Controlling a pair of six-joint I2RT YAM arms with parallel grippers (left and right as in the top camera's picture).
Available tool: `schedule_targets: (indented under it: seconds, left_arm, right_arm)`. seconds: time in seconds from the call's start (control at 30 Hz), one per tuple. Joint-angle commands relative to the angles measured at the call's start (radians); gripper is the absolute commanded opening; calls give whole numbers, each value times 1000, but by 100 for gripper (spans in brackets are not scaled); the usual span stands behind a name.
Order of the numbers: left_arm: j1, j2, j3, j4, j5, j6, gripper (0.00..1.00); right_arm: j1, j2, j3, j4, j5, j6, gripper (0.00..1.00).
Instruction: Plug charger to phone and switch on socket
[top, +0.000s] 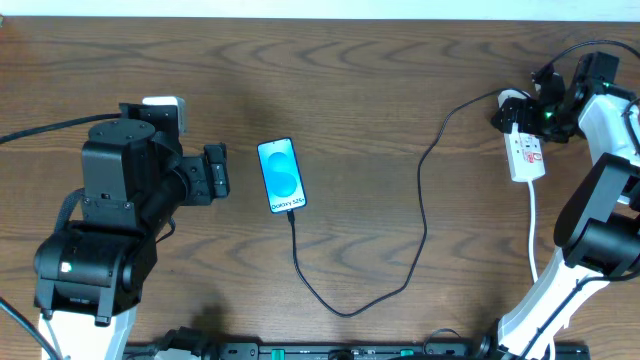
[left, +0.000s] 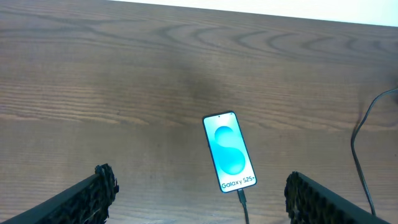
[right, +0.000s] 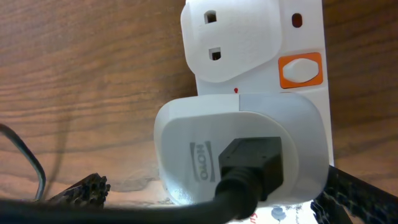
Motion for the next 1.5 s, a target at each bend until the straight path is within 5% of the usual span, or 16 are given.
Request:
schedule_targets:
  seconds: [0.0,0.77,1.47]
  left_arm:
    - [-2,4,11,0,-9,10,89]
    - [-2,4,11,0,-9,10,88]
    - [-2,4,11,0,-9,10,89]
  right_arm:
    - [41,14,-32,-3,-87,23,99]
    - [40,14,-100,51,-169,46,99]
    - [-5,14,18,-35,-77,26,99]
